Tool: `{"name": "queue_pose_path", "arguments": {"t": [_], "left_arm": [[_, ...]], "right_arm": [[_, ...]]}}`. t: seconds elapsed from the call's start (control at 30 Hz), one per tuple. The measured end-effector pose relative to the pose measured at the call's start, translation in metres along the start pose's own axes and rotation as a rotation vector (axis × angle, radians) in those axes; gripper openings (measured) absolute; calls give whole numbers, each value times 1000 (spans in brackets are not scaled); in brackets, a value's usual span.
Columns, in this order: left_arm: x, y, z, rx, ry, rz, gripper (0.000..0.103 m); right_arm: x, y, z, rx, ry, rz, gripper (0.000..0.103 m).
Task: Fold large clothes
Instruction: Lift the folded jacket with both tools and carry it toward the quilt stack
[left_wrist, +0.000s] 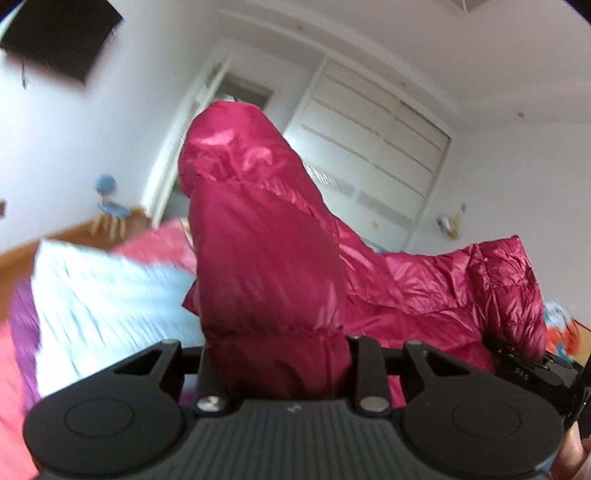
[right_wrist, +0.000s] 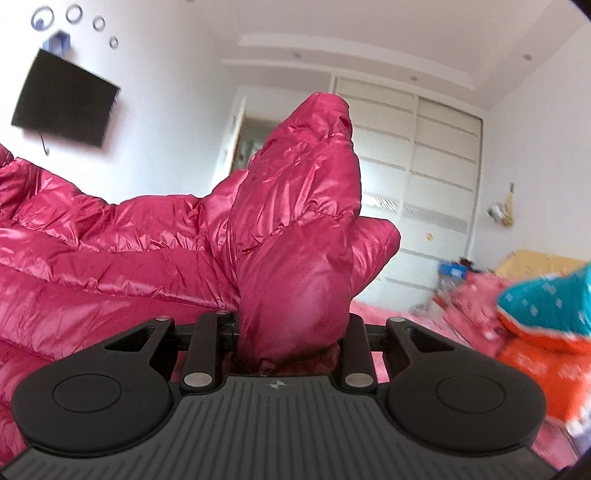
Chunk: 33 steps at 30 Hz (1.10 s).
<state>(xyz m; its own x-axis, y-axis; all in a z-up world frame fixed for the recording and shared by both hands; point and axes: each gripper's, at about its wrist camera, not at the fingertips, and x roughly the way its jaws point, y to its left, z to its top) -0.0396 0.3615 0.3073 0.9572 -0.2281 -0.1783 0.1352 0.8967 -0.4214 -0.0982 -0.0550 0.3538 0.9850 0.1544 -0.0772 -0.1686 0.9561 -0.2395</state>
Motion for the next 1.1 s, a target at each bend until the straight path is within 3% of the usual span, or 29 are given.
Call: {"name": "queue_pose_path", "arguments": {"t": [0.23,0.37,0.63,0.87,1.0,1.07,1.1], "left_arm": [[19,40,66,28,-118,122,31],[41,75,88,35,-155,191,33],[100,156,95,12,-142,317,35],[142,221,67,-48,-68,431,40],[146,227,61,-28,-80,477,53],[140,222,59,-27,-81,503,69],[135,219,59,-33,-85,521,73]], "right_arm": [[81,34,57,-23,-100,56,32],[144,51,65,-15,-94,98,32],[267,90,41,-3,-6,166,33],[346,112,-17,-55,122,155,36],[371,117,-34,-108,135,107,51],[372,111,-40,-105,140,84,65],[373,108,-40,-101,133,65,83]]}}
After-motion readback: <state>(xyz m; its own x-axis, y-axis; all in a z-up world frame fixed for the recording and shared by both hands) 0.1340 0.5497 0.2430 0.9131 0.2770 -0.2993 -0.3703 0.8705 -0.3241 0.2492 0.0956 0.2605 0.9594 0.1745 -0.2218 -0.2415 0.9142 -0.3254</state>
